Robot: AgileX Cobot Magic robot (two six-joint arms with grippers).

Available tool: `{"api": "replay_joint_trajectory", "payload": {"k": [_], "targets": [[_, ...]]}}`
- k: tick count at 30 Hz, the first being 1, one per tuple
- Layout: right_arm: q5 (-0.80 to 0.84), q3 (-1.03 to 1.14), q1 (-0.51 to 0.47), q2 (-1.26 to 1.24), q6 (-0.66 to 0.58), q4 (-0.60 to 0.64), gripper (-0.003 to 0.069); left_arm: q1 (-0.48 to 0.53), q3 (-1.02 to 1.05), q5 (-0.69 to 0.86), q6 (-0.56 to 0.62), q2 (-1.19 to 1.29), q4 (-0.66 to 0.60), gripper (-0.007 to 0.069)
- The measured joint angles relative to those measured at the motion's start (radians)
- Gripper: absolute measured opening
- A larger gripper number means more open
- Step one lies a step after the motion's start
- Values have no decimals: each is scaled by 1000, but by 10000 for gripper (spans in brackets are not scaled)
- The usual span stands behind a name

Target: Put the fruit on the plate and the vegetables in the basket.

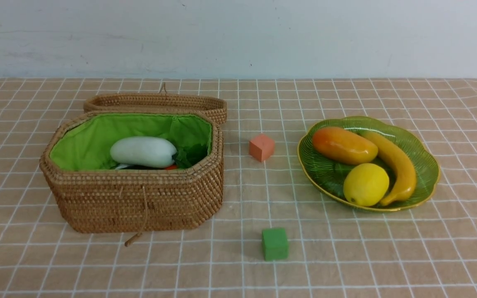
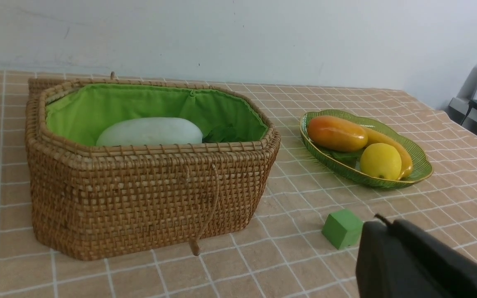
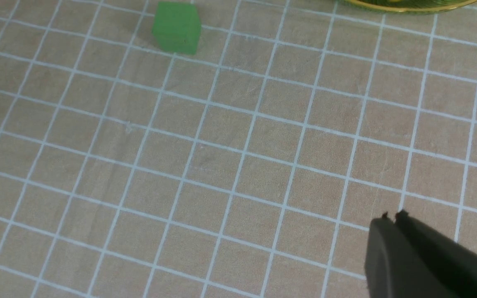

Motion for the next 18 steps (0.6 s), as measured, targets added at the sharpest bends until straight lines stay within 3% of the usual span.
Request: {"api": "replay_joint_trajectory", "payload": {"k": [3, 6, 8, 10, 12, 18], "targets": [[-8, 2, -14, -9, -2, -12, 22, 0, 0, 0, 0, 0, 0, -12], [-129, 48, -121, -50, -22, -25, -3, 0, 0, 0, 0, 0, 0, -10], [-344, 182, -282, -138, -97, -9, -17, 0, 3, 3, 0, 0, 0, -8], [-447, 254, -358, -195, -133, 9, -18, 0, 3, 7, 0, 0, 0, -7], [-627, 482, -507, -350, -204, 39, -18, 0, 3, 15, 0, 0, 0, -5], [-732, 787, -686, -678, -232, 51, -18, 0, 6, 17, 0, 0, 0, -1]]}}
